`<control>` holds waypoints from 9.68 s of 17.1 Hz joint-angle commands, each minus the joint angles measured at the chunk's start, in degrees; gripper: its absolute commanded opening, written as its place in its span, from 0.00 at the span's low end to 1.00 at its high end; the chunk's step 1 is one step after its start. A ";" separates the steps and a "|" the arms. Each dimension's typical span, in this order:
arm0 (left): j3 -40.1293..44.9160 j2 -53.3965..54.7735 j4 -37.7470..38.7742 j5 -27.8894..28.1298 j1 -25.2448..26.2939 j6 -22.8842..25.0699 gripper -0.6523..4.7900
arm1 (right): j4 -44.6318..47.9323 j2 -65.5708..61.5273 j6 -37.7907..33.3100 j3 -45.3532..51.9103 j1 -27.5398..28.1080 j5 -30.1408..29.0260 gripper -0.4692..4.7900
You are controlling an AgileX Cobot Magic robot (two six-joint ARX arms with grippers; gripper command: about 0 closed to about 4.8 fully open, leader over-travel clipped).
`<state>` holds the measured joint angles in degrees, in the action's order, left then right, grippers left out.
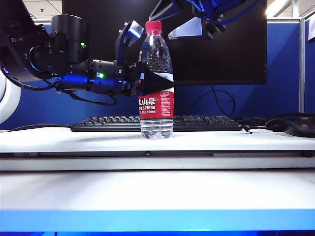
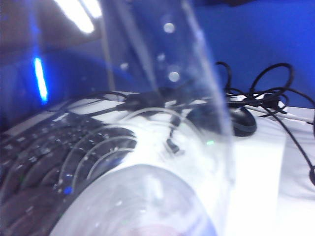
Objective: Unscrew the cap from the plastic bottle on the table.
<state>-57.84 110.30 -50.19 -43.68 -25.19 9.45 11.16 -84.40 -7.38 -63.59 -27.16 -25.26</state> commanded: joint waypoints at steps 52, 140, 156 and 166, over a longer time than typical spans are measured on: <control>0.09 -0.09 0.46 -4.15 -2.56 0.81 0.56 | 16.98 -6.84 5.86 -0.81 5.64 -37.66 0.20; 0.09 -0.09 0.33 -2.84 -2.56 -0.48 0.56 | -2.27 -7.02 10.58 -8.44 10.10 -38.32 0.69; 0.09 -0.09 0.35 -2.43 -2.56 -0.46 0.56 | -9.25 3.61 13.29 -3.52 -6.99 25.92 0.73; 0.09 -0.09 1.05 -2.01 -2.56 -0.46 0.56 | -5.51 4.11 5.46 0.22 -22.10 55.89 0.67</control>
<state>-57.76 110.32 -50.11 -45.87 -27.75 8.95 4.03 -80.55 -1.13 -63.48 -48.60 28.80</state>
